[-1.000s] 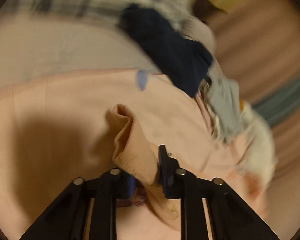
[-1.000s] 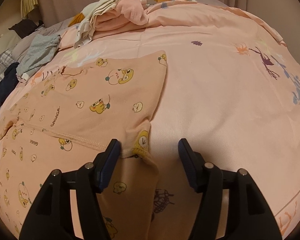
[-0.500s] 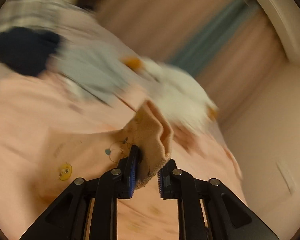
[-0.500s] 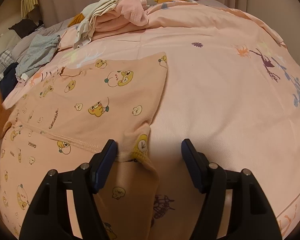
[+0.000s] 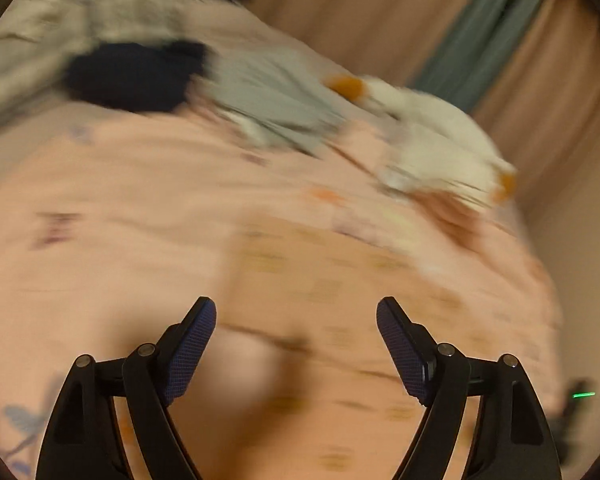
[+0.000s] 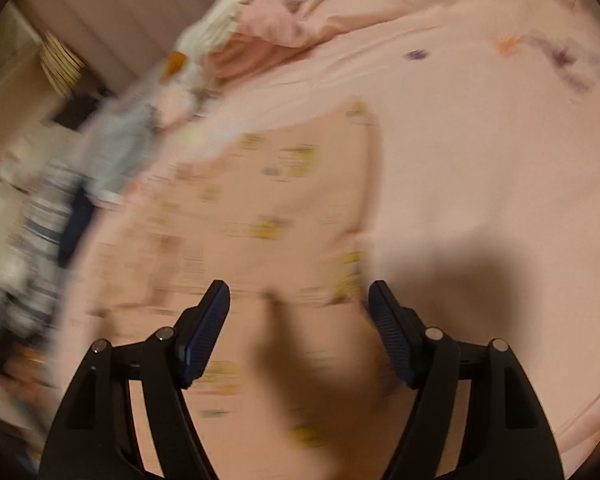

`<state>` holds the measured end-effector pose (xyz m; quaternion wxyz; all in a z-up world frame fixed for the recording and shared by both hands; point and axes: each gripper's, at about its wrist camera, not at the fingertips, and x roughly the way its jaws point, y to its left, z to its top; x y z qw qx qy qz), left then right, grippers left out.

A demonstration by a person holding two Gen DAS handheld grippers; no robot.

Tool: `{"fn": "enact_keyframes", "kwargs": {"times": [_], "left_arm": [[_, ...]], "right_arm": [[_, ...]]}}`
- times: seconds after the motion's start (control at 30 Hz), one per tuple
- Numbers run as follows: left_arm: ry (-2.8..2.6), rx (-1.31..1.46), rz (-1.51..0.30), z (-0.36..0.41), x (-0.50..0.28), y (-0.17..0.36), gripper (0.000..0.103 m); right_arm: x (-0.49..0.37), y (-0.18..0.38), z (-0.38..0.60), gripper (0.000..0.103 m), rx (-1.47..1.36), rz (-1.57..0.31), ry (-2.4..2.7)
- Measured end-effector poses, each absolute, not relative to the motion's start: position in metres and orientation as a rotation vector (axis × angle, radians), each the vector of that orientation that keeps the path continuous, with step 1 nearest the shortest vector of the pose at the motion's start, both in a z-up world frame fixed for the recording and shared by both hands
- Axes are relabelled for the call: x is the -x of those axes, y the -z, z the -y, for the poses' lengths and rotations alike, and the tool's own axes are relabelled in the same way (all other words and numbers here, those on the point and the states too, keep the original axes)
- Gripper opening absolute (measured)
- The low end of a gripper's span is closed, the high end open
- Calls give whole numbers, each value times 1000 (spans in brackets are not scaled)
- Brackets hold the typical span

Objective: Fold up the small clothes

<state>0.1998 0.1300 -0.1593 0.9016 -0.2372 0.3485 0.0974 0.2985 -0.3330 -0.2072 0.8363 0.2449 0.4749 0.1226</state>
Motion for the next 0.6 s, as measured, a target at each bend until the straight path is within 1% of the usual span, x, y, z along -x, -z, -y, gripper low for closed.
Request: {"fn": "enact_keyframes", "kwargs": {"times": [0.1,0.17,0.2,0.23,0.27,0.33,0.37,0.4,0.5,0.53,0.6], "left_arm": [[-195,400,-812,-128,-201,176,82],[-224,343,-818,-122,-200,181,81],[-246,357,-810,-120,-197,185,81],[-242,391,-814,-120,-195,189,81],[-212,447,-833,-119,-196,195,81],[-132,501,-873,-114,-202,202,81],[-115,519,-895,-110,-203,207,81],[-120,523,-914,-109,-204,209,81],[-74,545,-996,-104,-208,213,81],[-48,551,-1001,-105,-208,213,81],[-47,574,-980,-111,-209,211,81]], "right_arm": [[-298,198,305,73,-596,-1013,-350],[-307,200,280,73,-623,-1054,-390],[-317,207,262,73,-655,-1097,-408],[-323,212,253,67,-677,-1120,-412],[-331,220,239,58,-714,-1155,-435],[-345,237,208,55,-777,-1232,-493],[-349,244,192,51,-761,-1270,-482],[-350,246,184,50,-742,-1283,-461],[-353,243,165,45,-683,-1257,-409],[-353,238,162,42,-653,-1262,-382],[-350,229,167,43,-613,-1254,-342]]}}
